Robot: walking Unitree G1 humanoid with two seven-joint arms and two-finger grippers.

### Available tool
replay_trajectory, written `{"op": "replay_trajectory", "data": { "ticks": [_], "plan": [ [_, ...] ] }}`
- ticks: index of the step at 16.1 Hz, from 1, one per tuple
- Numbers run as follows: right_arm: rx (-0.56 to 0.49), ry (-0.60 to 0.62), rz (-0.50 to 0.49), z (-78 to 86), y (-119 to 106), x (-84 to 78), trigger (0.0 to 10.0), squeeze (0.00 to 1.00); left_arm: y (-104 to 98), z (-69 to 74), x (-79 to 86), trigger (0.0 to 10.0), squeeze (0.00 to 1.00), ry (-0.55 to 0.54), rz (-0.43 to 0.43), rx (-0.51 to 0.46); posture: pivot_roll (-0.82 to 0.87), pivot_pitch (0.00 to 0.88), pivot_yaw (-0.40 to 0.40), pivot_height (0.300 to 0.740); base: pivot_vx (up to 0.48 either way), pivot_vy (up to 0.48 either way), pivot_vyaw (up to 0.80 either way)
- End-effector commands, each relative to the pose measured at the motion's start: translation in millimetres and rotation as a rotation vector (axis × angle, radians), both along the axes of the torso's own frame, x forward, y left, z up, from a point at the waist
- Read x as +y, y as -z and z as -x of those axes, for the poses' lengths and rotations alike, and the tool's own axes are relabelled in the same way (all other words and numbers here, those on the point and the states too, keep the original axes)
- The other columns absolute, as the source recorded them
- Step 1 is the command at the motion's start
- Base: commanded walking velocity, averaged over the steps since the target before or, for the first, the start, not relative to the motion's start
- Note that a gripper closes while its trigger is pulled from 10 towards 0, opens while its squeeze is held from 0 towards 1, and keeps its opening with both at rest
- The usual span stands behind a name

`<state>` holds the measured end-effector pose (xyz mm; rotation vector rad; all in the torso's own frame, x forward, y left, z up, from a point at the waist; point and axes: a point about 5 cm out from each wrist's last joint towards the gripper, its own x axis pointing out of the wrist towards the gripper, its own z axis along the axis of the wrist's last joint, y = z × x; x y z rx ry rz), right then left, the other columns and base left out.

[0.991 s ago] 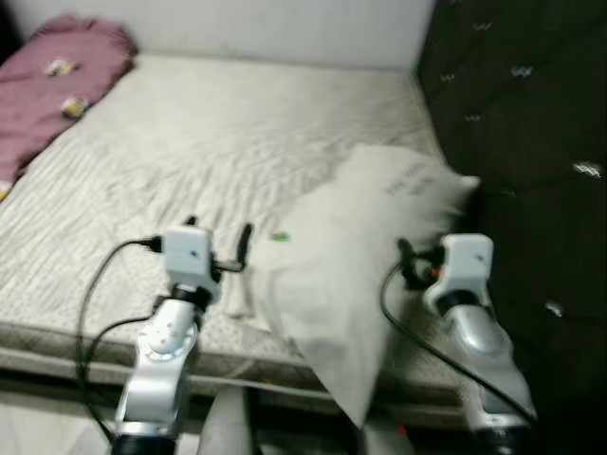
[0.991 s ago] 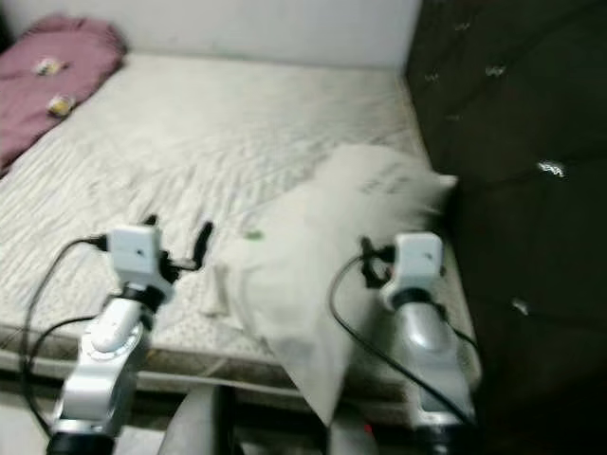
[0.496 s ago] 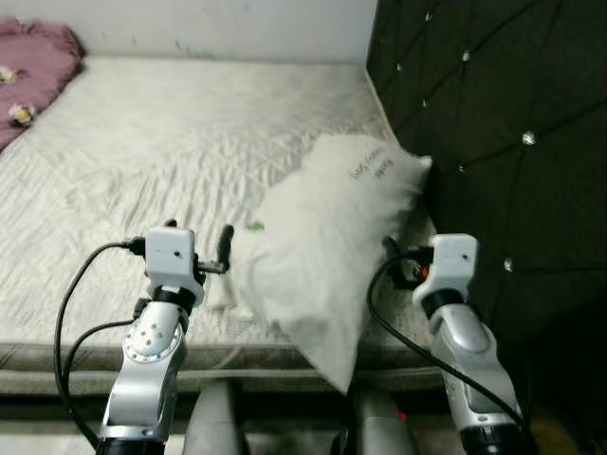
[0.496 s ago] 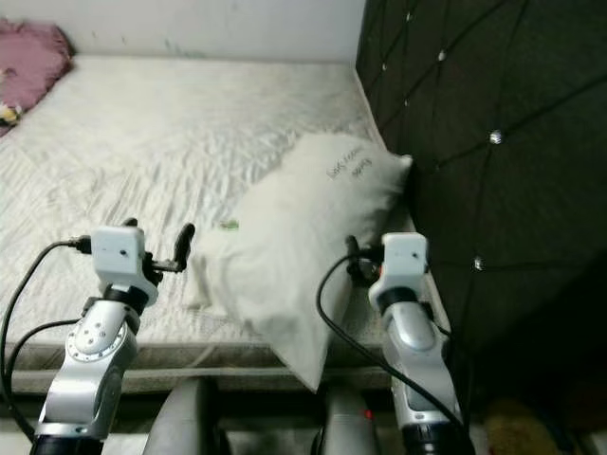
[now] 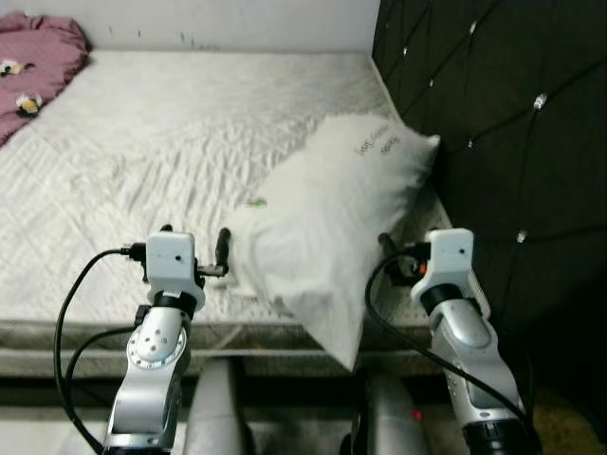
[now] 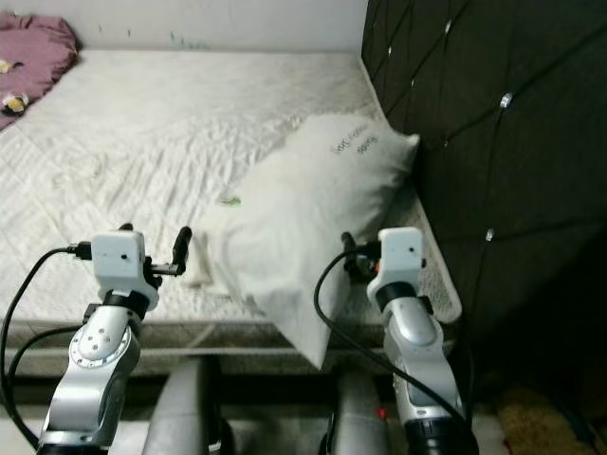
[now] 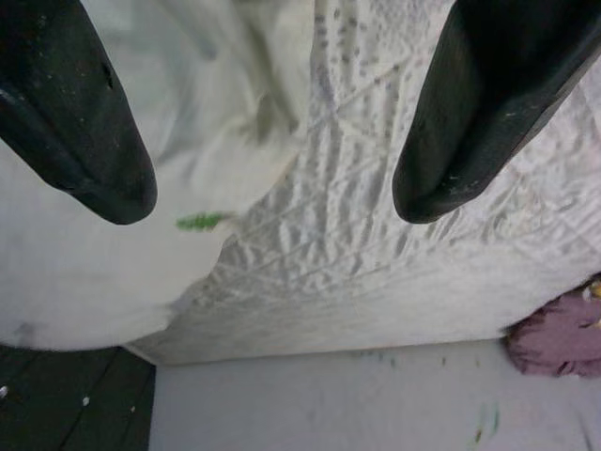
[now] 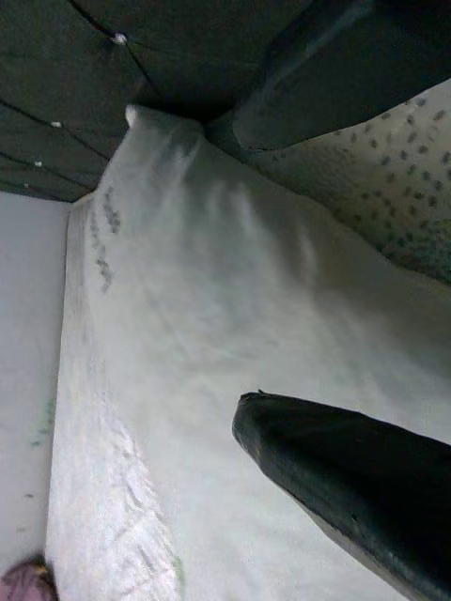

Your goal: Clean up the room

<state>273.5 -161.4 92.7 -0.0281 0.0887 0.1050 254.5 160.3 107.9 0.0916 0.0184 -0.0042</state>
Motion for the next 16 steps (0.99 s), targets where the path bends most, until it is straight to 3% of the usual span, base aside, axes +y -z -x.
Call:
{"op": "replay_trajectory", "data": {
  "ticks": [1,6,10,12,16],
  "plan": [
    [0.020,-0.024,0.009,-1.6,1.3,4.3,10.0,0.00,-7.1,-1.1,5.2,10.0,0.00,-0.034,-0.016,-0.015,-0.02,0.000,-0.015,0.549,0.000,0.000,0.00],
    [0.041,-0.033,0.001,-2.0,3.7,4.4,10.0,0.00,-9.7,3.0,8.9,10.0,0.00,-0.063,-0.006,-0.010,-0.01,0.000,-0.018,0.549,0.000,0.000,0.00],
    [0.050,-0.111,-0.010,-4.2,4.9,9.7,10.0,0.00,-3.5,11.5,25.0,10.0,0.00,-0.185,0.004,0.048,0.03,0.000,-0.040,0.534,0.000,0.000,0.00],
    [0.100,-0.191,0.011,-15.4,10.6,24.3,10.0,0.00,-3.6,17.8,32.2,10.0,0.00,-0.205,0.014,0.060,0.05,0.000,-0.054,0.524,0.000,0.000,0.00],
    [0.128,-0.332,0.060,-29.0,16.0,46.8,10.0,0.00,-3.8,25.1,31.3,10.0,0.00,-0.216,0.020,0.071,0.10,0.000,-0.081,0.524,0.000,0.000,0.00]
  ]
}}
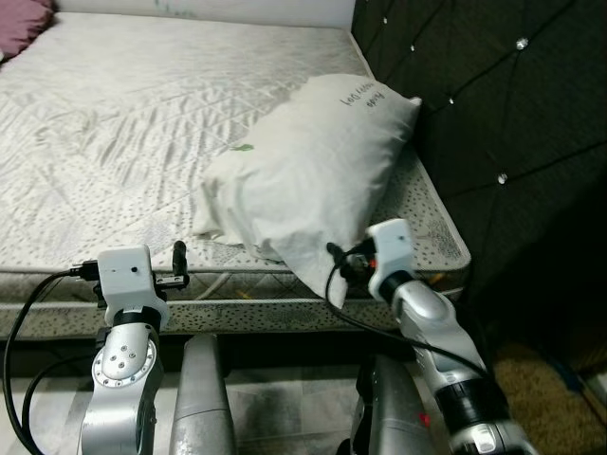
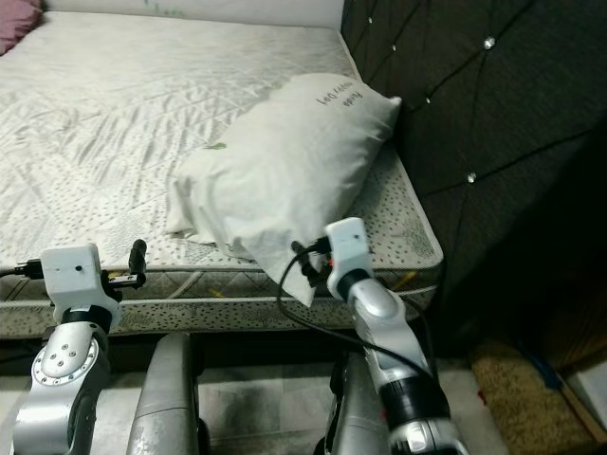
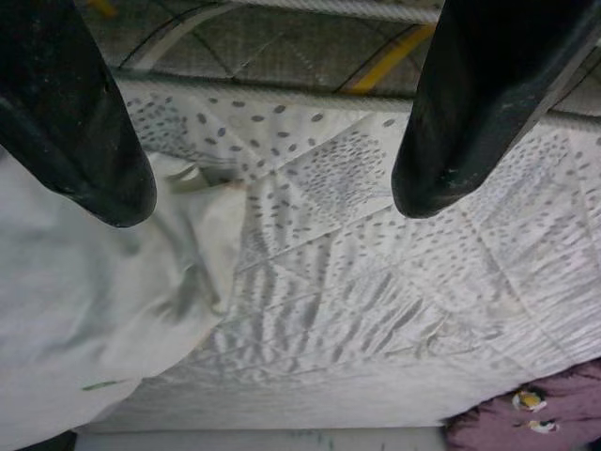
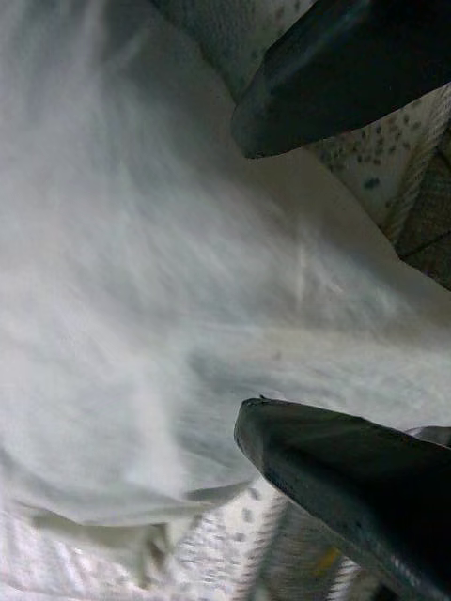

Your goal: Clean up the room

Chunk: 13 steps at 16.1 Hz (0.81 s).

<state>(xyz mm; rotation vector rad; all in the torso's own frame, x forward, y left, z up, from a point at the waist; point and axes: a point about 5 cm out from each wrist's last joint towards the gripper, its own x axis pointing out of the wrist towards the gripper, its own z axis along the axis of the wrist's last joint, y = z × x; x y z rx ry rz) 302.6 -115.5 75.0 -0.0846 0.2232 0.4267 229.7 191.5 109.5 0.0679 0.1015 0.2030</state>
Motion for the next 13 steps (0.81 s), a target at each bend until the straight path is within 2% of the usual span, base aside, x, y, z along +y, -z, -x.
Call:
{"op": "replay_trajectory", "data": {
  "ticks": [1,6,7,13],
  "plan": [
    [0.017,-0.038,0.032,-2.9,6.7,6.3,10.0,0.00,-1.7,3.8,-1.3,10.0,0.00,0.002,0.011,0.010,0.12,0.000,-0.091,0.524,0.000,0.000,0.00],
    [0.064,-0.071,0.057,-13.7,15.9,18.5,10.0,0.00,-2.0,21.2,-0.1,10.0,0.00,0.014,0.034,0.047,0.16,0.004,-0.103,0.524,0.000,0.000,0.00],
    [0.082,-0.022,0.013,-20.0,15.3,20.8,10.0,0.00,-3.6,24.6,0.0,10.0,0.00,0.016,0.031,0.056,0.17,0.021,-0.101,0.524,0.000,0.000,0.00],
    [0.125,0.066,-0.084,-37.7,1.1,49.3,10.0,0.00,-7.4,35.4,-1.1,10.0,0.00,0.030,0.040,0.090,0.17,0.070,-0.101,0.524,0.000,0.000,0.00]
  ]
}}
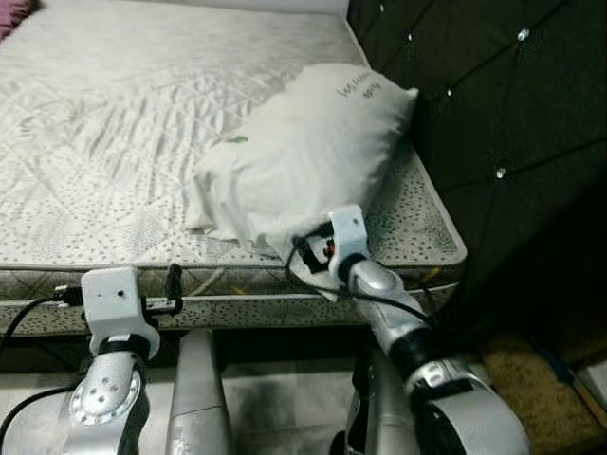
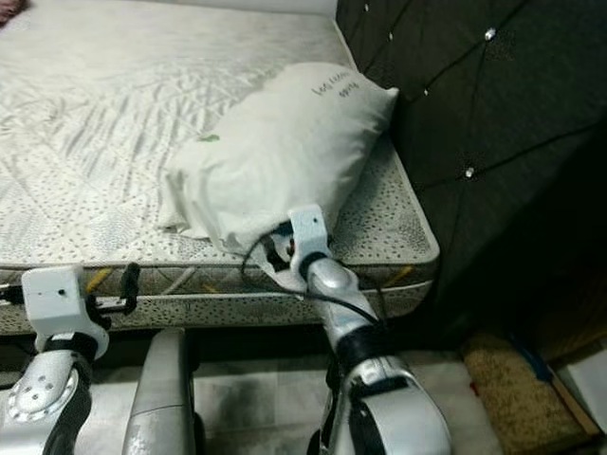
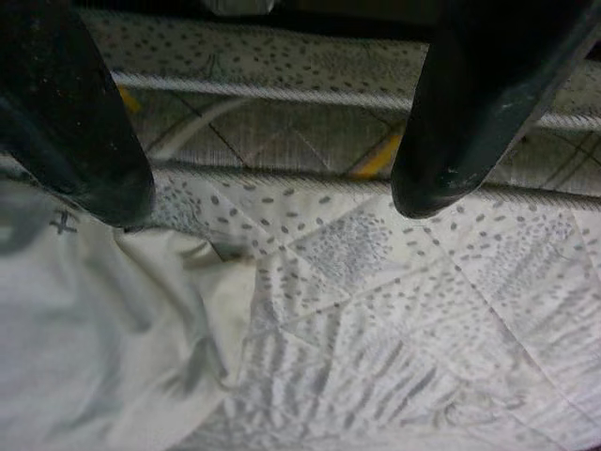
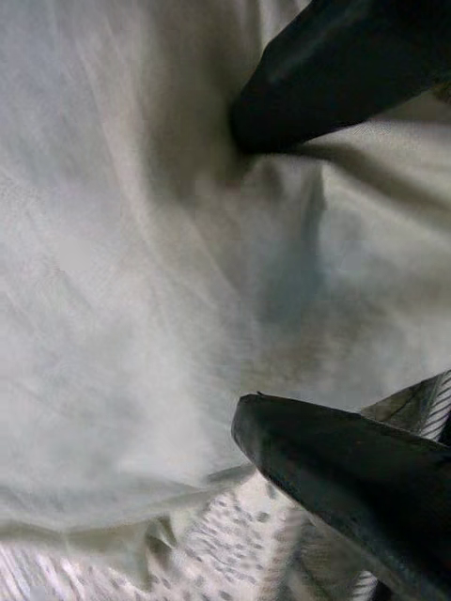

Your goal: Clean up the room

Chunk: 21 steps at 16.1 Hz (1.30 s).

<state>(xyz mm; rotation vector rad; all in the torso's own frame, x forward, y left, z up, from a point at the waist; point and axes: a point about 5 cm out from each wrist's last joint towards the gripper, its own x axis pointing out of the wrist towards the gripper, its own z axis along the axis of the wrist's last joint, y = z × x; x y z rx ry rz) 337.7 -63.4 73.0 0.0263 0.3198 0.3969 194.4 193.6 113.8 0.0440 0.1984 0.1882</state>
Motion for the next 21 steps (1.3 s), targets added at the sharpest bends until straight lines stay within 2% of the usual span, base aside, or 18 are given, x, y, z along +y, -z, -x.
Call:
{"op": "replay_trajectory", "data": {
  "ticks": [1,2,3,6,7,11,14,18,21],
  "plan": [
    [0.033,0.054,-0.041,-5.0,-3.4,1.2,4.7,0.00,-4.2,1.1,-4.1,10.0,0.00,0.019,0.009,-0.001,0.17,0.076,-0.104,0.524,0.000,0.000,0.00],
    [0.047,0.067,-0.057,-5.2,-4.2,4.1,1.3,0.00,-5.2,5.0,-4.6,10.0,0.00,0.016,0.011,0.004,0.18,0.085,-0.108,0.524,0.000,0.000,0.00],
    [0.055,0.089,-0.086,-6.1,-5.5,5.1,0.0,0.00,-4.6,7.6,-4.3,10.0,0.00,0.009,0.014,0.012,0.18,0.090,-0.109,0.524,0.000,0.000,0.00],
    [0.097,0.194,-0.145,-11.5,-6.8,1.6,0.0,0.00,-4.1,11.5,-4.7,10.0,0.00,0.010,0.017,0.027,0.19,0.103,-0.112,0.524,0.000,0.000,0.00],
    [0.156,0.278,-0.224,-16.2,-9.9,5.5,0.0,0.00,-5.1,12.1,-4.6,10.0,0.00,0.012,0.017,0.035,0.19,0.106,-0.111,0.524,0.000,0.000,0.00],
    [0.199,0.288,-0.327,-19.8,-19.3,22.5,0.0,0.00,-7.4,12.4,-2.4,10.0,0.00,0.029,0.007,0.038,0.21,0.109,-0.104,0.524,0.000,0.000,0.00],
    [0.214,0.302,-0.346,-21.7,-20.8,24.6,0.0,0.00,-8.8,12.1,-3.8,10.0,0.00,0.034,0.009,0.039,0.21,0.105,-0.106,0.524,0.000,0.000,0.00],
    [0.186,0.343,-0.333,-31.4,-26.9,5.4,0.0,0.00,-8.7,7.3,-6.3,10.0,0.00,0.041,0.014,0.036,0.20,0.091,-0.108,0.524,0.000,0.000,0.00],
    [0.152,0.397,-0.314,-39.8,-32.1,-20.6,0.0,0.00,-10.1,-2.0,-7.3,10.0,0.00,0.057,0.015,0.024,0.19,0.088,-0.109,0.524,0.000,0.000,0.00]
  ]
}}
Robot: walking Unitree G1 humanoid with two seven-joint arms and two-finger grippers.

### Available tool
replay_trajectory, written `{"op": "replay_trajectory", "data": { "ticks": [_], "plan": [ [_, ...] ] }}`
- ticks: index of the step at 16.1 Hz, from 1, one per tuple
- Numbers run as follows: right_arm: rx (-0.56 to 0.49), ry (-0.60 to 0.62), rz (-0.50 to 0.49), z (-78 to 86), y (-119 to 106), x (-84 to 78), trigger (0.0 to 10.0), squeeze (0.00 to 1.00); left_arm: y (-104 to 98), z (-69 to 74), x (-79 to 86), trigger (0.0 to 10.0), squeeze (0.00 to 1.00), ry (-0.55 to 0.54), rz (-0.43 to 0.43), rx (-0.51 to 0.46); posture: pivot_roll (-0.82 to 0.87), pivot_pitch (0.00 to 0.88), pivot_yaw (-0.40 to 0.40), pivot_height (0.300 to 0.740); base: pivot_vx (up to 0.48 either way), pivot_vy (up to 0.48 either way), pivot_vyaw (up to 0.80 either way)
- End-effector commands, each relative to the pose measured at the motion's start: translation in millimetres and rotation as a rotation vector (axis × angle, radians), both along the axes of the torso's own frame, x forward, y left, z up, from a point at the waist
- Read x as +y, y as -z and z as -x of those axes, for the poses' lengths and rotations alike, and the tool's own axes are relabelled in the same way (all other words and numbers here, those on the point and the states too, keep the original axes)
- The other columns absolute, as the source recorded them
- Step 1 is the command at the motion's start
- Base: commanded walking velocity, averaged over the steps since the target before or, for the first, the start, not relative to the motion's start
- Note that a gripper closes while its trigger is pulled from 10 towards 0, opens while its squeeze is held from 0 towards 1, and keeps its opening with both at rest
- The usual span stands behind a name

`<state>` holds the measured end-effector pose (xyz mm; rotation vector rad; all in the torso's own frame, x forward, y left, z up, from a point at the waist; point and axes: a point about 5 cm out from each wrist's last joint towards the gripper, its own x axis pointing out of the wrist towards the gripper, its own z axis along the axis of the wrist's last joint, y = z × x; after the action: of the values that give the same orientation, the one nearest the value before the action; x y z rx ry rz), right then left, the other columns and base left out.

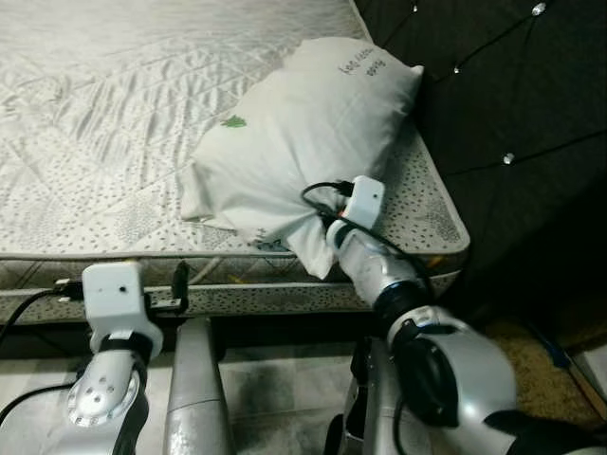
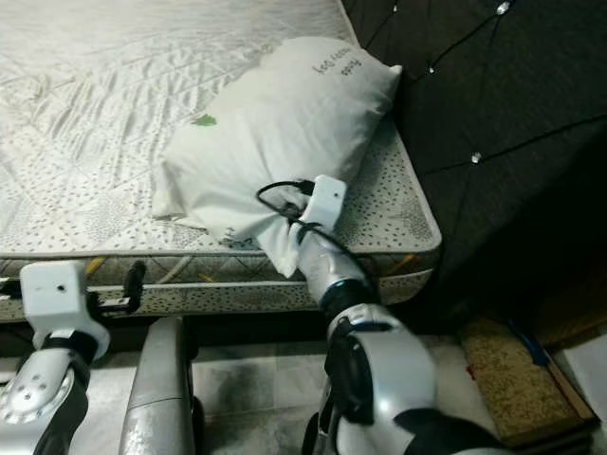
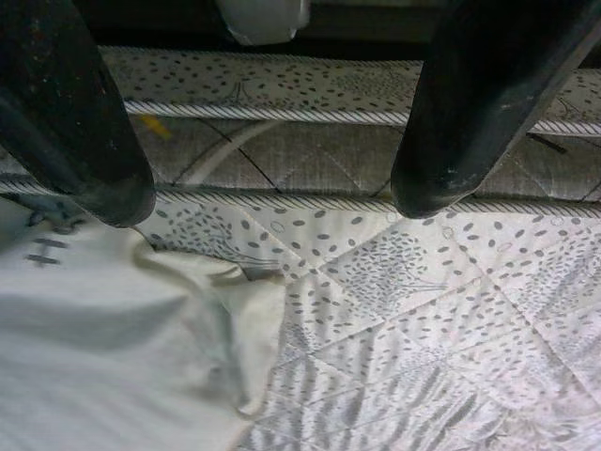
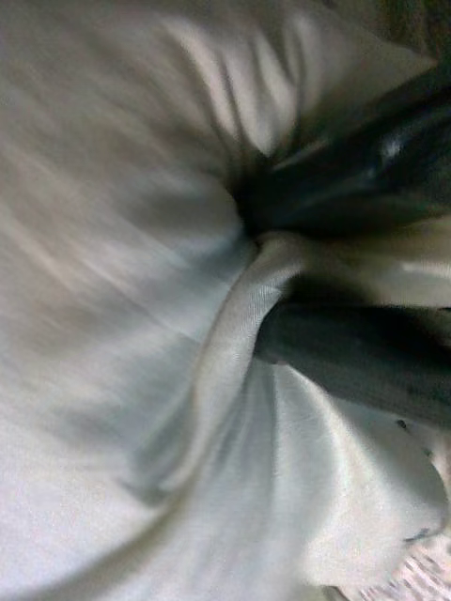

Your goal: Clean up the room

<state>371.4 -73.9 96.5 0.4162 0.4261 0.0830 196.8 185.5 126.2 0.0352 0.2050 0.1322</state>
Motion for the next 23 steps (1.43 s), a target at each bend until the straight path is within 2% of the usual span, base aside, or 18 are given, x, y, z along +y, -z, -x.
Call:
{"op": "replay_trajectory", "data": {
  "ticks": [1,2,4,5,6,8,9,11,13,14,15,18,19,21,22,23],
  "plan": [
    [-0.093,0.065,0.052,-12.8,-18.9,-26.6,0.0,0.00,1.2,-4.0,0.6,10.0,0.00,-0.002,0.000,0.003,0.19,0.062,-0.116,0.524,0.000,0.000,0.00],
    [-0.121,0.080,0.076,-16.3,-24.7,-37.2,0.0,0.00,0.7,-7.5,0.1,10.0,0.00,-0.005,0.001,-0.008,0.19,0.050,-0.119,0.524,0.000,0.000,0.00],
    [-0.162,0.153,0.121,-22.6,-37.0,-70.8,0.0,0.00,1.0,-13.6,-2.4,10.0,0.00,-0.005,0.006,-0.021,0.17,0.016,-0.126,0.524,0.000,0.000,0.00],
    [-0.231,0.163,0.220,-26.3,-49.9,-90.2,0.0,0.00,1.6,-18.4,-4.3,10.0,0.00,-0.002,0.011,-0.027,0.16,0.004,-0.121,0.524,0.000,0.000,0.00],
    [-0.311,0.140,0.309,-29.0,-64.2,-101.8,0.0,0.00,2.5,-22.2,-5.9,10.0,0.00,0.001,0.018,-0.036,0.15,0.000,-0.118,0.524,0.000,0.000,0.00],
    [-0.331,0.169,0.321,-29.4,-72.6,-118.1,0.0,0.00,3.6,-28.5,-8.8,10.0,0.00,0.009,0.026,-0.046,0.13,0.000,-0.113,0.524,0.000,0.000,0.00],
    [-0.336,0.210,0.352,-27.5,-76.7,-135.5,0.0,0.00,4.5,-33.2,-11.3,10.0,0.00,0.013,0.036,-0.054,0.11,0.000,-0.111,0.524,0.000,0.000,0.00],
    [-0.312,0.333,0.416,-16.0,-78.7,-183.1,0.0,0.00,4.1,-43.4,-15.8,10.0,0.00,0.020,0.048,-0.082,0.10,0.000,-0.114,0.524,0.000,0.000,0.00],
    [-0.282,0.366,0.425,-6.4,-73.6,-206.2,0.0,0.00,5.4,-48.6,-16.9,10.0,0.00,0.022,0.050,-0.094,0.08,0.000,-0.116,0.524,0.000,0.000,0.00],
    [-0.255,0.382,0.458,5.0,-66.9,-225.6,0.0,0.00,7.3,-52.5,-16.9,10.0,0.00,0.020,0.050,-0.104,0.07,0.000,-0.119,0.524,0.000,0.000,0.00],
    [-0.239,0.391,0.480,13.4,-63.1,-237.8,0.0,0.00,8.5,-55.2,-16.9,10.0,0.00,0.018,0.051,-0.110,0.06,0.000,-0.118,0.524,0.000,0.000,0.00],
    [-0.216,0.424,0.517,27.9,-57.6,-255.7,0.0,0.00,9.7,-58.0,-18.1,10.0,0.00,0.018,0.052,-0.114,0.05,0.000,-0.108,0.524,0.000,0.000,0.00],
    [-0.206,0.417,0.519,34.0,-51.9,-257.0,0.0,0.00,9.9,-58.3,-18.7,10.0,0.00,0.023,0.051,-0.115,0.05,0.000,-0.102,0.524,0.000,0.000,0.00],
    [-0.193,0.375,0.513,46.2,-35.7,-244.7,0.0,0.00,10.3,-59.8,-18.8,10.0,0.00,0.031,0.045,-0.121,0.04,0.000,-0.091,0.524,0.000,0.000,0.00],
    [-0.189,0.342,0.492,52.0,-26.8,-233.3,0.0,0.00,10.5,-61.2,-18.5,10.0,0.00,0.034,0.043,-0.124,0.04,0.000,-0.087,0.524,0.000,0.000,0.00],
    [-0.190,0.298,0.480,57.5,-17.5,-214.9,0.4,0.00,10.2,-63.4,-18.5,10.0,0.00,0.038,0.039,-0.125,0.04,0.000,-0.081,0.524,0.000,0.000,0.00]
  ]
}}
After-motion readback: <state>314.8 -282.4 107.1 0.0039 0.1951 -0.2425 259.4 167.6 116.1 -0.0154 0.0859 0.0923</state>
